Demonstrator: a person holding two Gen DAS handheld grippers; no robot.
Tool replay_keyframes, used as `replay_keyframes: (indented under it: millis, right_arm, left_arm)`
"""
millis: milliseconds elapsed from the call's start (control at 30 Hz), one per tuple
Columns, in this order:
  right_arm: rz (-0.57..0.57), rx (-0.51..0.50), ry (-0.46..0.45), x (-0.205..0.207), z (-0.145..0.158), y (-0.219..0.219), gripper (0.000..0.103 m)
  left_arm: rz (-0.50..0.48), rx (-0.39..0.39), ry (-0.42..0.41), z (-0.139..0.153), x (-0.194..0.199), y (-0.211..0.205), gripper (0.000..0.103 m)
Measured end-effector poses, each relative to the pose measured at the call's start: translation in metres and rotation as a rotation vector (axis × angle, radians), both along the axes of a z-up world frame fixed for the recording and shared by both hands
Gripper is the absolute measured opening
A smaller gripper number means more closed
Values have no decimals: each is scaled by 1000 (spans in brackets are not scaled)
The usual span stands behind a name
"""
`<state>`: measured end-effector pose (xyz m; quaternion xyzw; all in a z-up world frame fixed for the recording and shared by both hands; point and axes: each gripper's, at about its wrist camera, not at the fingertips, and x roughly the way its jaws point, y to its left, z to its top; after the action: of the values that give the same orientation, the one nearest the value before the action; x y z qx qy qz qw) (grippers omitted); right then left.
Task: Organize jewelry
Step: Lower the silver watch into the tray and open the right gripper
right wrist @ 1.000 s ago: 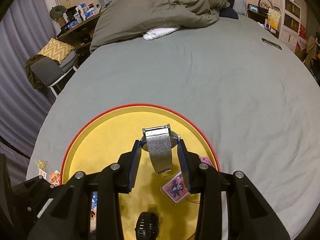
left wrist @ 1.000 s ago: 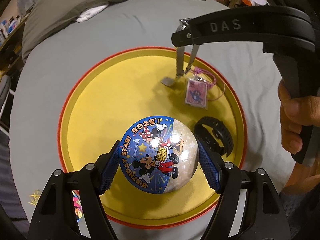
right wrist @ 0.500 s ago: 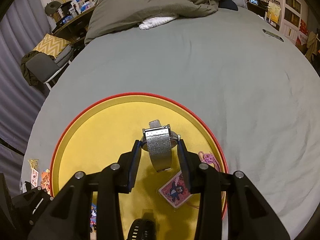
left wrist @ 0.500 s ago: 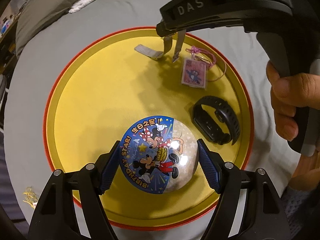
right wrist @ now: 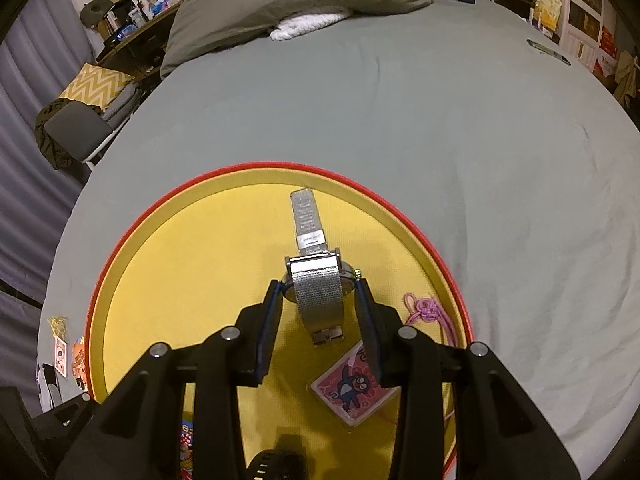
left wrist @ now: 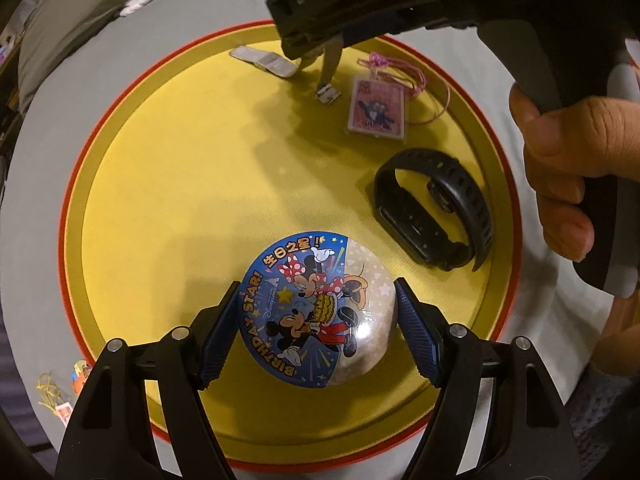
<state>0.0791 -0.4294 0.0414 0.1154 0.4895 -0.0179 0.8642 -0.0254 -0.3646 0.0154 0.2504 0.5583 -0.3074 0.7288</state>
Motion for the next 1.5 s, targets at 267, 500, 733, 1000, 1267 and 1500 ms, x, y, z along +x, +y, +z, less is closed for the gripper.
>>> replay_keyframes:
  millis: [267, 500, 733, 1000, 1267, 1500]
  right_arm:
    - [6, -6, 38, 4, -12, 0, 35]
    - [7, -7, 52, 3, -16, 1, 35]
    - [12, -9, 55, 3, -16, 0, 36]
    - [23, -12, 62, 2, -16, 3, 43]
    - [24, -11, 58, 3, -15, 4, 46]
    - [22, -9, 56, 3, -16, 6, 46]
  left_arm:
    - [-7, 8, -4, -5, 5, -7, 72]
    - [-12, 9, -4, -6, 3, -6, 72]
    - [-12, 9, -5, -6, 3, -6, 72]
    - [-12, 8, -2, -5, 3, -6, 72]
    - [-13, 8, -1, -6, 3, -6, 72]
    - [-12, 8, -1, -6, 3, -5, 72]
